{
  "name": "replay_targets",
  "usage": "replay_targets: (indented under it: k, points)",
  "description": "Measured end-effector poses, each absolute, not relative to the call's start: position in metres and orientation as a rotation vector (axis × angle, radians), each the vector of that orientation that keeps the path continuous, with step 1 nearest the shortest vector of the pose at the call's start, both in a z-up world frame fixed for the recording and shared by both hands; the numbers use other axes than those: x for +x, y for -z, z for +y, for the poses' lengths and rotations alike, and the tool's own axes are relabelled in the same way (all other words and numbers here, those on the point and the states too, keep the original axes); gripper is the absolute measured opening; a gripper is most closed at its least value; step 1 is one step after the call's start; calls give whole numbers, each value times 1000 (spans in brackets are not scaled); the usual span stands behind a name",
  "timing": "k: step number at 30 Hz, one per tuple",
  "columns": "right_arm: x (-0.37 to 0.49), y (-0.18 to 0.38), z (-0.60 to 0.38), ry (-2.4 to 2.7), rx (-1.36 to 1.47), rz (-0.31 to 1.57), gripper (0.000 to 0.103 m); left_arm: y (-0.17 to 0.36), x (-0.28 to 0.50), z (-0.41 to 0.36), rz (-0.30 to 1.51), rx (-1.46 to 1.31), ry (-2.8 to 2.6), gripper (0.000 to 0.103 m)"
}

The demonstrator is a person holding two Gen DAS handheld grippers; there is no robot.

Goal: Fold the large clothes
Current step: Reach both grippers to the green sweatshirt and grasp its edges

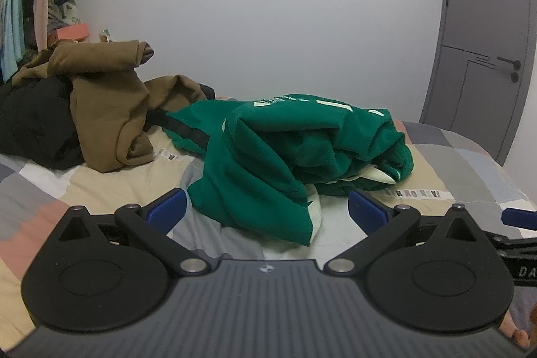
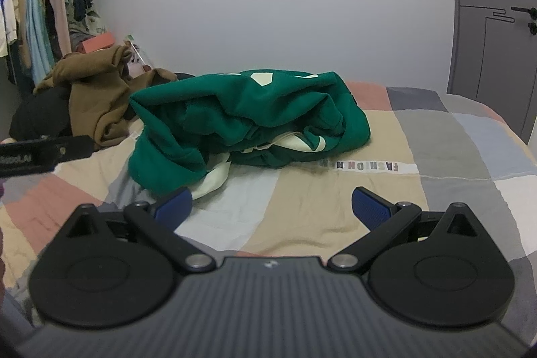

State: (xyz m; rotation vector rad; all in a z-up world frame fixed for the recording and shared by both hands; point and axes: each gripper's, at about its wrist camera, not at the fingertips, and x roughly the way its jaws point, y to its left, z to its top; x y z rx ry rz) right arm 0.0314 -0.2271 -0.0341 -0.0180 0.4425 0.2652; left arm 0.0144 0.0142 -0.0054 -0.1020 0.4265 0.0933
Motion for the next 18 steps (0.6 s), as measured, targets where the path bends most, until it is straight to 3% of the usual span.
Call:
replay_targets:
  k: [18]
  points:
    - [97,18,-199,-390,104,454,101,-42,78,37,350,-107,-71,103]
